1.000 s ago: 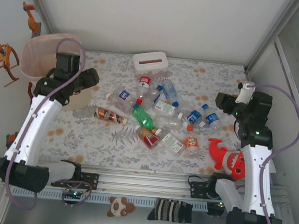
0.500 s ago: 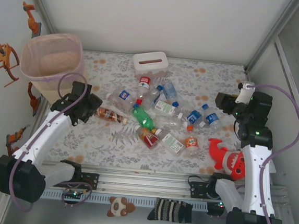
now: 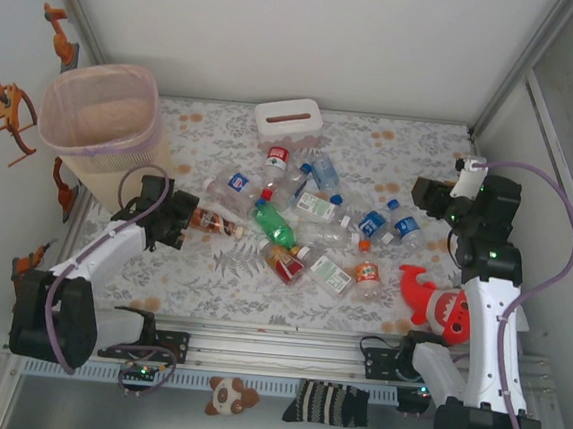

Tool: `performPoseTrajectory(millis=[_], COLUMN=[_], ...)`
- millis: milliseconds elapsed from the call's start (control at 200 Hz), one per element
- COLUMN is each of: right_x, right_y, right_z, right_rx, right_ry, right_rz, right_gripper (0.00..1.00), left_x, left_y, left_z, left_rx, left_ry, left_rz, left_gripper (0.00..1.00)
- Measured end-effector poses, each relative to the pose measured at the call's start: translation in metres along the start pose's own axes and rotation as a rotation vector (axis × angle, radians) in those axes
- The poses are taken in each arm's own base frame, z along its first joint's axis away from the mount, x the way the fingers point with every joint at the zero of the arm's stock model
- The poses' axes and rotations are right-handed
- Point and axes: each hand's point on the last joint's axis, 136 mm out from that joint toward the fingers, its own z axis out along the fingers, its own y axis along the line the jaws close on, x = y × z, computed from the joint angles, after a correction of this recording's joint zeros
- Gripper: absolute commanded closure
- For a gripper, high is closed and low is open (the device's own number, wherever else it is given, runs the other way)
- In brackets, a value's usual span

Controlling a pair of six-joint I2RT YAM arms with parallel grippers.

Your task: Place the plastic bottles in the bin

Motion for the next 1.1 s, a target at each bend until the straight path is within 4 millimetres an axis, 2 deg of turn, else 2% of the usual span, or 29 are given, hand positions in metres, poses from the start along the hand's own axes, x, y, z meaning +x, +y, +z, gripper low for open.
performPoseTrajectory(millis=[310,586,931,1102], right_x=[0.003,0.005,0.008,0.008], right_y=[-0.002,-0.003,-0.004,-0.004], right_z=[0.004,0.006,0.007,0.007], right_rx=[0.002,0.006,0.007,0.007], right_ry=[0.015,0.022,0.027,0.027], right_rz=[0.005,0.003,0.001,0.001], right_gripper=[0.39,0.39,0.39,0.39], left_x=[-0.006,-0.002,-0.002,-0.002], left_y=[-0.008,-0.007,-0.01,-0.012], left_z=[0.02,0.039,0.039,0.038], left_rx=[0.077,0.082,0.091,0.097], left_ry=[0.044,0.089,0.095,0.094], left_rz=[-0.046,-0.052,-0.047,-0.044], left_gripper=[0.15,0.25,0.38,0.41])
